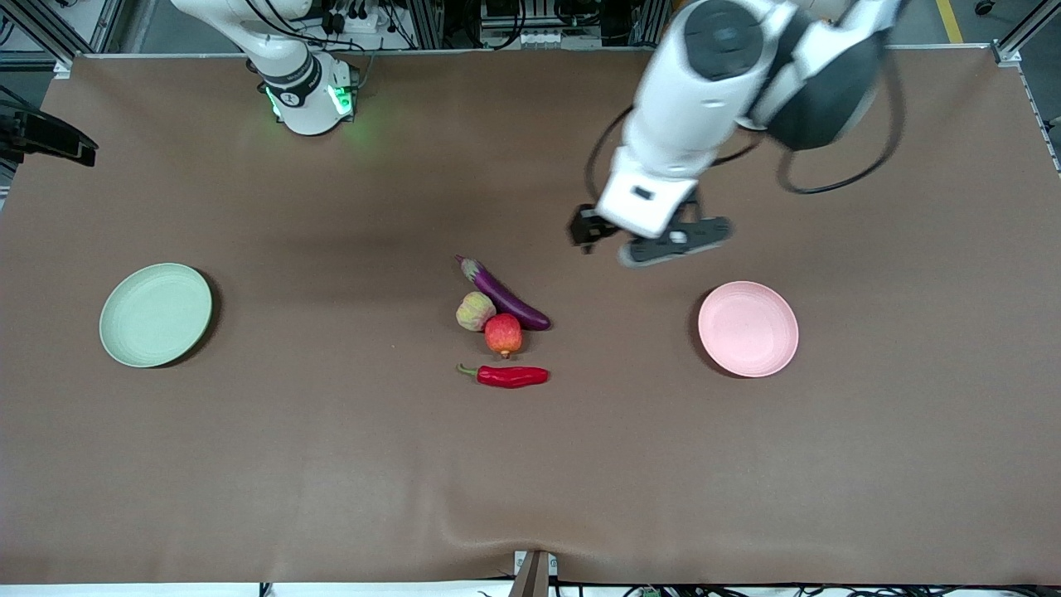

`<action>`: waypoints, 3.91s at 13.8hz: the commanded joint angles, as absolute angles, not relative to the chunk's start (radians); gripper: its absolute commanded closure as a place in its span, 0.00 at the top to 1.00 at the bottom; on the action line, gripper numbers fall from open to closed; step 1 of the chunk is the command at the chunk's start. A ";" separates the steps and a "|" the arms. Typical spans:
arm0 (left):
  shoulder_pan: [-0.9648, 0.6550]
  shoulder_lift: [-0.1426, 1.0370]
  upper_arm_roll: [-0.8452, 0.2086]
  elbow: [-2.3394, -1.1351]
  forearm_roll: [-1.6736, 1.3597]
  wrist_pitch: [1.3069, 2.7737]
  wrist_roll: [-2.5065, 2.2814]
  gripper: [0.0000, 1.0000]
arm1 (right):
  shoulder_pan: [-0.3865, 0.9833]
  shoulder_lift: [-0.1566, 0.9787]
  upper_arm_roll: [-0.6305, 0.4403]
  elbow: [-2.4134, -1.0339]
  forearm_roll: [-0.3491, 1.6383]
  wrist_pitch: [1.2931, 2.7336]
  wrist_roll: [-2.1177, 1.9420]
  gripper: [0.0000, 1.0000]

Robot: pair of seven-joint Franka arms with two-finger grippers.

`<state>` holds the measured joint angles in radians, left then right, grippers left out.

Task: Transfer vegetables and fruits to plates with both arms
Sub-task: 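Lower the left gripper onto the purple eggplant and close it, then lift the eggplant with the left gripper while the right gripper reaches the apple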

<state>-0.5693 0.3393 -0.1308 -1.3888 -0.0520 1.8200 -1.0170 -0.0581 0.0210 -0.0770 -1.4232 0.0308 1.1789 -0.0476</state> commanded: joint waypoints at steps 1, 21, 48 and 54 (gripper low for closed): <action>-0.649 0.446 -0.115 -1.356 -0.057 1.923 -1.202 1.00 | -0.075 0.037 -0.071 -1.410 0.048 1.166 -0.048 1.00; -0.718 0.750 -0.064 -1.516 0.035 2.252 -1.833 1.00 | 0.027 0.333 -0.060 -1.401 -0.021 1.366 0.000 1.00; -0.735 0.686 -0.080 -1.503 0.035 2.114 -1.830 0.00 | 0.186 0.474 0.100 -1.583 0.259 1.814 0.876 1.00; -0.612 0.560 -0.078 -1.503 0.029 1.870 -1.527 0.00 | 0.305 0.580 0.109 -1.628 0.259 2.077 1.110 1.00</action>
<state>-0.6959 0.5831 -0.0716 -1.4804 0.0155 1.8942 -1.6449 0.2679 0.5366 0.1089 -1.6317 0.2505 2.0158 1.0318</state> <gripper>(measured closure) 0.678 0.000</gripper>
